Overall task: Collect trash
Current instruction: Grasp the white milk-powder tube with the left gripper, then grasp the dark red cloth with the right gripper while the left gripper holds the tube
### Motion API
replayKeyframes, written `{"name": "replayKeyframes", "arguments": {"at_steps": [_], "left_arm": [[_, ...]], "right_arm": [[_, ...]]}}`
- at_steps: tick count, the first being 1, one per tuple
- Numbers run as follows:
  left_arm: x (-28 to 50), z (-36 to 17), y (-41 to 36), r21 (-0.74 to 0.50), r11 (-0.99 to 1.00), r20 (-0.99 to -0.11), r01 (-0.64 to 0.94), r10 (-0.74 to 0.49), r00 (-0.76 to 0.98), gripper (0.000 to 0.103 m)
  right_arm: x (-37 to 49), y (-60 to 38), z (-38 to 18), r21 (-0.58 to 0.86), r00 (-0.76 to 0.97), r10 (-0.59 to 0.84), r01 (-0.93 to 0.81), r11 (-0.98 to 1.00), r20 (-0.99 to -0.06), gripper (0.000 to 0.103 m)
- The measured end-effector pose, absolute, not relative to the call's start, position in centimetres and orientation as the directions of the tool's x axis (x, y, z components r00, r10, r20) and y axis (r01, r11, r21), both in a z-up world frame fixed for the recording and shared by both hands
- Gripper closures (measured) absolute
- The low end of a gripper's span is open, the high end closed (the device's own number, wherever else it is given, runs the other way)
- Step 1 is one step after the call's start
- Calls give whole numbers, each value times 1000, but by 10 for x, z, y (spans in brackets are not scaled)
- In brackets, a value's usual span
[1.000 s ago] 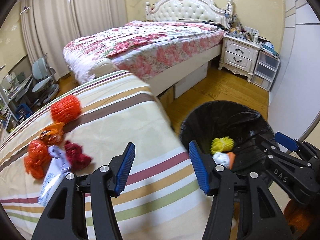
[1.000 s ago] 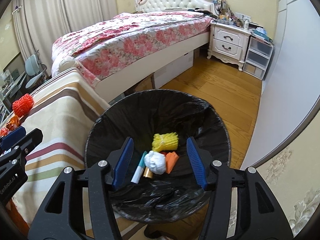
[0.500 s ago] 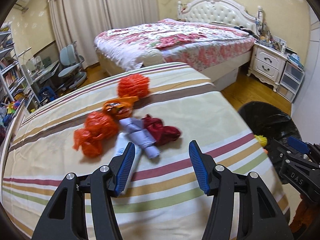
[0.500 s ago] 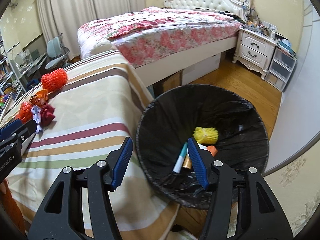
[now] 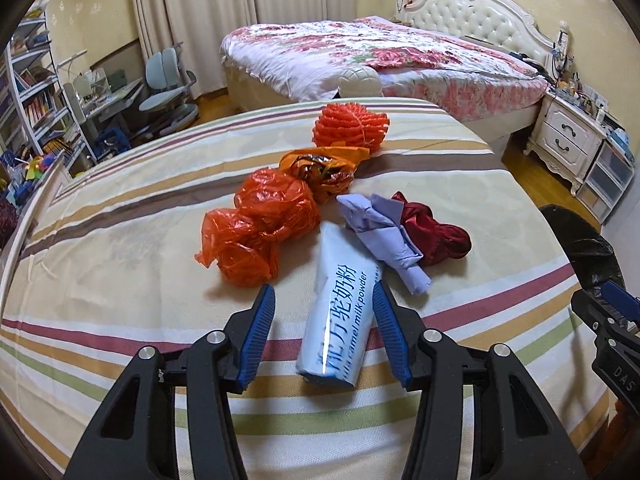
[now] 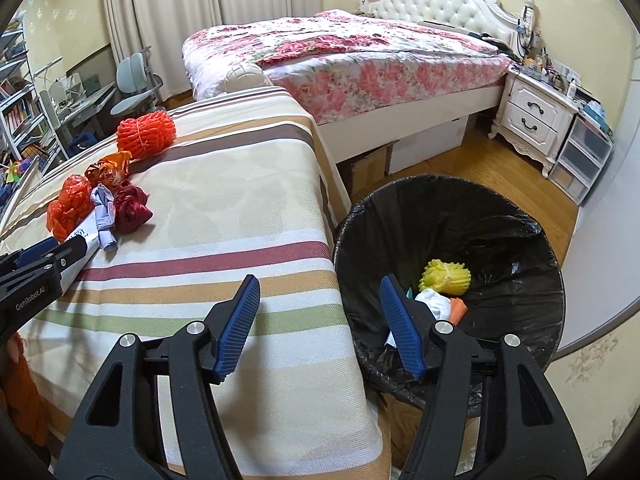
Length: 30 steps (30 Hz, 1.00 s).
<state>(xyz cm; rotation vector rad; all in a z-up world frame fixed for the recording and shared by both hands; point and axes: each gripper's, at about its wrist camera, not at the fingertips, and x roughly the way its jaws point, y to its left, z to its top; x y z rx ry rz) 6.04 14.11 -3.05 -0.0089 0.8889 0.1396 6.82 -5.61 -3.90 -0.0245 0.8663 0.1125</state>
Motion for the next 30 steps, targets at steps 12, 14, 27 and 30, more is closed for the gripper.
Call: {"name": "replayKeyframes", "arguments": {"at_steps": [12,14,27,30], "left_arm": [[50,-36,145,26,996,-786,-82,71,614,78],[48,-35,147,18,997,-786,-80,64,615,79],[26,-32,166,-10,995,-785,-100,54,617,80],[27,-35,172,-17,994,-790,-107,52,610,79]], "right_arm": [[67,-56,-40,24,641,91,-111,993,-762,42],[67,-54,-39,23,642,92,-115,993,-761,42],[69,-22,-39,11,634,129,-186,983,-762,42],[68,-13,-39,5,631,134,-202,979,-764,42]]}}
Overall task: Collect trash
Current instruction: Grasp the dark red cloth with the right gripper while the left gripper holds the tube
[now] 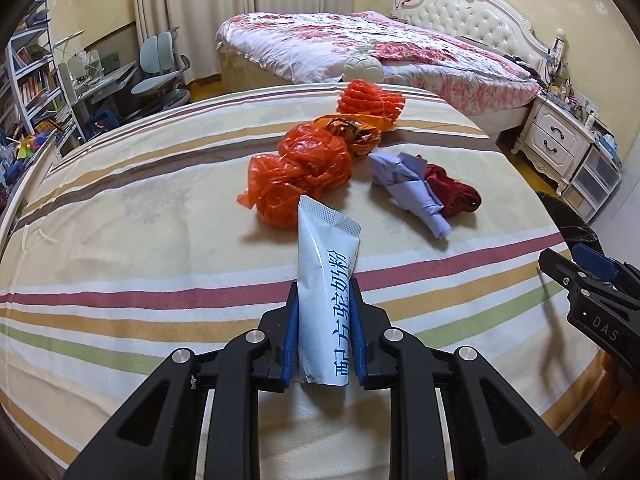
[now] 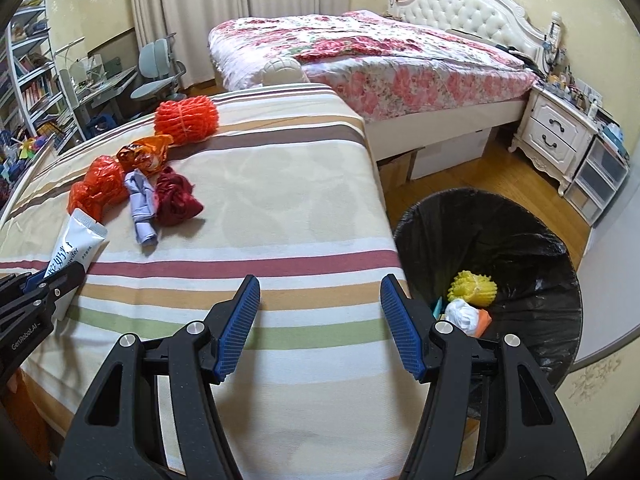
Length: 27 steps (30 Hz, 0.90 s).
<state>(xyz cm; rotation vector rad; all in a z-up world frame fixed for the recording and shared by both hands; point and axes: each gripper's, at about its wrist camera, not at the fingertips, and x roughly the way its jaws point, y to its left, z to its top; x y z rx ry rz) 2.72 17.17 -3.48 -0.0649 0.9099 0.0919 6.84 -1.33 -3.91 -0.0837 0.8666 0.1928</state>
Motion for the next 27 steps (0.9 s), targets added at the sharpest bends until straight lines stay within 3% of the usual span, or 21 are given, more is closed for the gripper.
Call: {"name": "replayKeyframes", "arguments": {"at_steps": [9,13,18,27], "left_arm": [[27,-36,174,-33,995,-787,-95,33,616,65],[26,-37,171,-7,996,-783,-85,47,620,66],[22,-37,170,6,998,-777,-69,48,628,78],[11,-35,191,-7,994,-774,-109,63,629,78]], "right_arm": [[67,-5,-41,-8,626,131,-213,977,-769,42],[67,-4,-41,-8,626,132,-216,976,-769,42],[67,5,-41,-11,624,141,-234,972,-769,42],[70,28,-37,-16,621,168,-279,960,-765,42]]}}
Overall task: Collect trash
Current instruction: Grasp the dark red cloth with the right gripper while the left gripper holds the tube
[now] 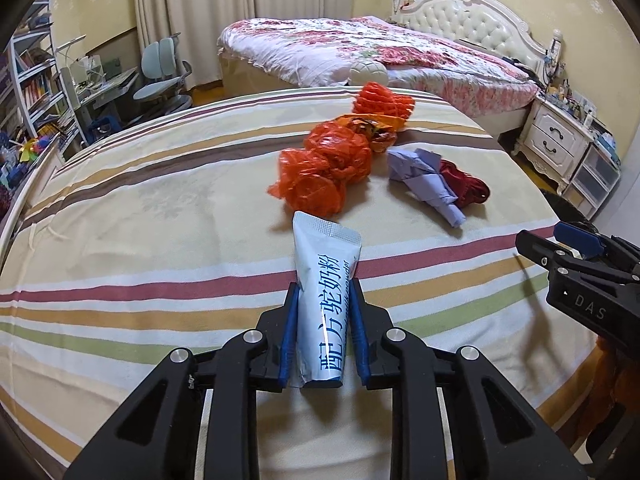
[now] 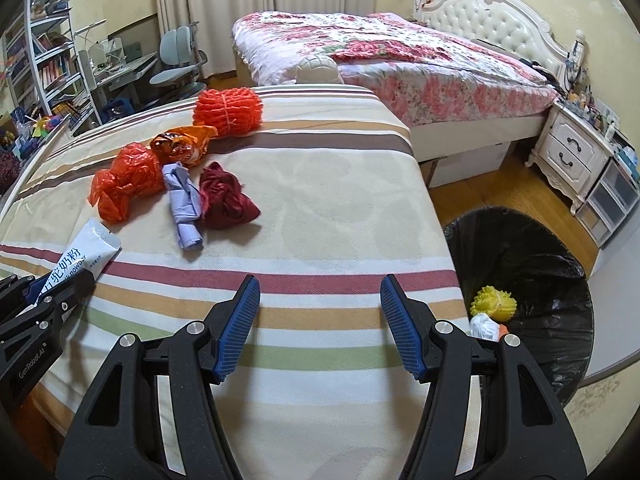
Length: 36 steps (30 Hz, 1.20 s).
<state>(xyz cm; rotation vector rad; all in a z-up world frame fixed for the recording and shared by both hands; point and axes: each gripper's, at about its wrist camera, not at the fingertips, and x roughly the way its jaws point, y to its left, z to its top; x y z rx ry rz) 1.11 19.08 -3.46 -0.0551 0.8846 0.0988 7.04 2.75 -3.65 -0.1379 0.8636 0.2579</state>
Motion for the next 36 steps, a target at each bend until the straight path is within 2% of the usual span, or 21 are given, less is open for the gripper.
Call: {"name": "replayKeyframes", "arguments": {"at_steps": [10,17,29,30,34,36], "left_arm": [[10,-36,233,-23,979,-776,-203,111,621,78],[12,-35,253,-35,971,-774,-238,124,621,78],[25,-36,267,-42,964,-777,-264,134,615,78],[25,-36,267,-41,964,-777,-264,135,615,78],[27,-36,268,-41,964,-778,-264,135,614,78],[27,-36,268,-40,964,-777,-263,136,614,78]], "right_arm": [[69,66,-35,-32,599,216,-374,927,-771,46],[91,57,-30,-12,607,196,-321,947,-770,47],[115,83,-36,-7,583,215,-354,935,-783,47],[117,85,-38,-8,580,215,-357,934,-786,48],[117,88,-41,-8,574,218,-364,931,-789,69],[116,85,-40,2,573,224,-362,932,-788,72]]}}
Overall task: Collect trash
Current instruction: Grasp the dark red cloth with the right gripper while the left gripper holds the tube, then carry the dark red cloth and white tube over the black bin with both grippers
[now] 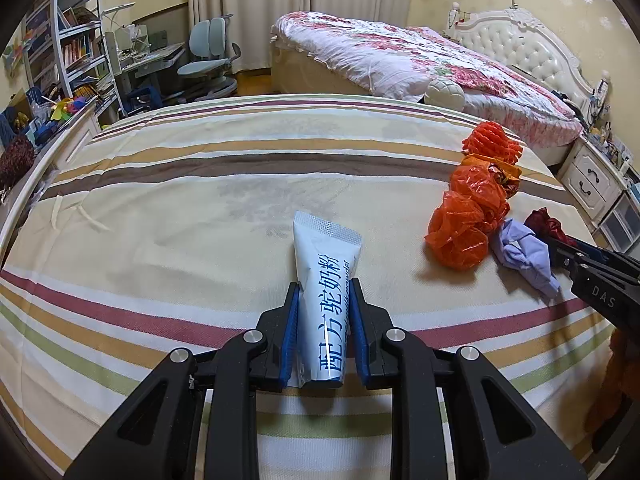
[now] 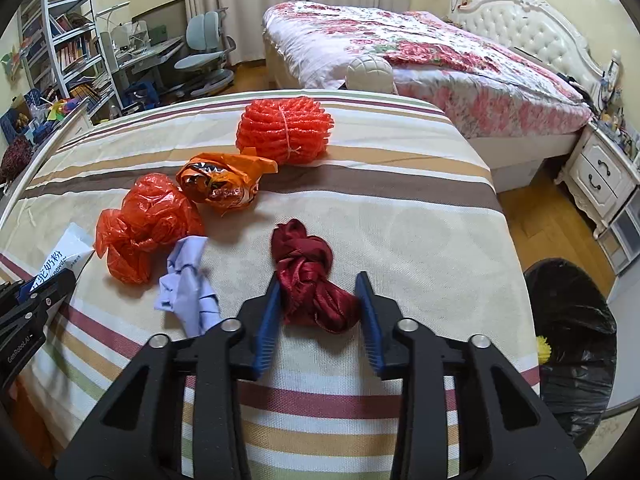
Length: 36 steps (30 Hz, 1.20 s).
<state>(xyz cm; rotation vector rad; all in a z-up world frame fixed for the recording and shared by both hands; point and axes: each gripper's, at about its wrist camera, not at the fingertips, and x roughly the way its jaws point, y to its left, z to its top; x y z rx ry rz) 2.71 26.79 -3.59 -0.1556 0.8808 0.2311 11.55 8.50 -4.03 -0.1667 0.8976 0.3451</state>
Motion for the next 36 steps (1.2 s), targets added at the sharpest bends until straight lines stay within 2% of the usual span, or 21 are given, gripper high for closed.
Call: {"name": "replayKeyframes", "arguments": {"at_steps": [4,18,36], "left_arm": [[26,-34,268,-46,964,-775,-262,131,618,78],[12,-24,237,-91,974,-766,-205,63,639,78],[12,13,145,-89,996,-700,-14,-53,712,78]], "right_arm": [[111,74,-39,14,579,220,-338,941,-785,75],[82,25,-34,7,615,174,-264,965,-769,77],[56,-50,-14,40,687,125,-138,990,-716,77]]}}
